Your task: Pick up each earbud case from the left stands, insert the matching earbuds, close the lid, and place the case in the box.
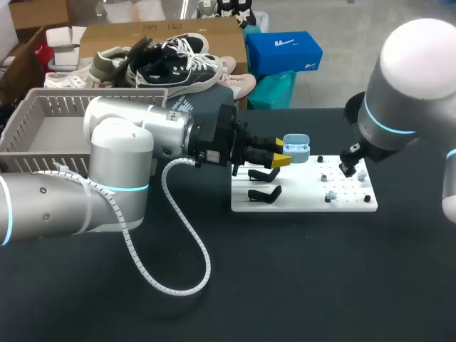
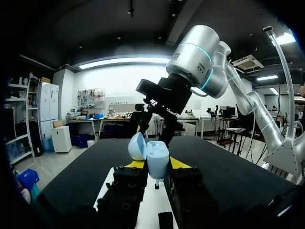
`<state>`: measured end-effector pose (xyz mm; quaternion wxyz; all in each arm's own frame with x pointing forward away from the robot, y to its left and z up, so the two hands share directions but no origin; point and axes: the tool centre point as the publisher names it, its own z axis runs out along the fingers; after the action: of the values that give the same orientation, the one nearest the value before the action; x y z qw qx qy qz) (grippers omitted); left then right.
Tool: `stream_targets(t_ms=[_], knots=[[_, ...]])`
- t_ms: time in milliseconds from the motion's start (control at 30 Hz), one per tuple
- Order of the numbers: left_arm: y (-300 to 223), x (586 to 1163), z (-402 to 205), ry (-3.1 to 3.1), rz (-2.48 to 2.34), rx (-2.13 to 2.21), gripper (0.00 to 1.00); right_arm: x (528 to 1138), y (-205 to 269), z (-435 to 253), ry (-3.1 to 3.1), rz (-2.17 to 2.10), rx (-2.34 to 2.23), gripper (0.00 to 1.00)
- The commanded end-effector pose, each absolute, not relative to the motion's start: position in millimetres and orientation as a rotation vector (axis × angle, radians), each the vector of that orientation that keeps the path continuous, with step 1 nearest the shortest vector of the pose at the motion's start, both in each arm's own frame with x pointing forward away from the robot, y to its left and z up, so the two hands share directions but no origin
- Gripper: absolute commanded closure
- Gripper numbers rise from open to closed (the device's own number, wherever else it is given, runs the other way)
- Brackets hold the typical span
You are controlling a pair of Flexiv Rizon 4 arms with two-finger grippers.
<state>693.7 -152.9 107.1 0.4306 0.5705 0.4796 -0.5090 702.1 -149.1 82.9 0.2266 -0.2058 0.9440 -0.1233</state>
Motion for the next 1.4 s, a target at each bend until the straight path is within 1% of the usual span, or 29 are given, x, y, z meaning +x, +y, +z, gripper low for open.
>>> stream_targets(t_ms=[33,67,200,300,367,433,467,533,667,867,1067,1133,1200,1233,1300,1400], knots=[[-153.0,692.9,107.0,1.197,-1.267,1.421,1.00,705.1,-144.4,73.2,2.528,-0.624,-0.480,0.42],[-153.0,692.9,107.0,1.197,-1.267,1.421,1.00,705.5,-145.5,70.6,2.534,-0.626,-0.476,0.52],[-153.0,692.9,107.0,1.197,-1.267,1.421,1.00,702.8,-147.7,63.2,2.560,-0.624,-0.472,0.55],[-153.0,692.9,107.0,1.197,-1.267,1.421,1.00,702.4,-148.4,60.0,2.576,-0.612,-0.465,0.55],[-153.0,692.9,107.0,1.197,-1.267,1.421,1.00,703.7,-149.0,57.8,2.585,-0.602,-0.463,0.60],[-153.0,692.9,107.0,1.197,-1.267,1.421,1.00,706.2,-149.9,54.7,2.593,-0.593,-0.460,0.61],[-153.0,692.9,107.0,1.197,-1.267,1.421,1.00,706.4,-149.9,54.2,2.595,-0.586,-0.457,0.57],[-153.0,692.9,107.0,1.197,-1.267,1.421,1.00,706.9,-149.9,53.4,2.606,-0.555,-0.445,0.55],[-153.0,692.9,107.0,1.197,-1.267,1.421,1.00,709.9,-151.3,49.2,2.641,-0.513,-0.420,0.53],[-153.0,692.9,107.0,1.197,-1.267,1.421,1.00,712.7,-155.0,44.9,2.670,-0.468,-0.376,0.53],[-153.0,692.9,107.0,1.197,-1.267,1.421,1.00,712.1,-155.4,47.3,2.664,-0.443,-0.360,0.47],[-152.6,692.0,106.6,1.197,-1.264,1.428,1.00,712.4,-155.3,48.9,2.661,-0.437,-0.356,0.42],[-152.0,689.8,106.0,1.199,-1.258,1.440,1.00,713.0,-155.5,50.6,2.659,-0.428,-0.352,0.33],[-151.5,688.7,106.0,1.201,-1.252,1.444,1.00,712.9,-155.5,51.4,2.659,-0.426,-0.351,0.33],[-149.8,686.5,106.4,1.204,-1.241,1.449,1.00,711.5,-155.1,53.4,2.657,-0.422,-0.349,0.36],[-145.1,683.7,106.9,1.207,-1.221,1.448,1.00,711.3,-154.9,53.2,2.655,-0.418,-0.348,0.37]])
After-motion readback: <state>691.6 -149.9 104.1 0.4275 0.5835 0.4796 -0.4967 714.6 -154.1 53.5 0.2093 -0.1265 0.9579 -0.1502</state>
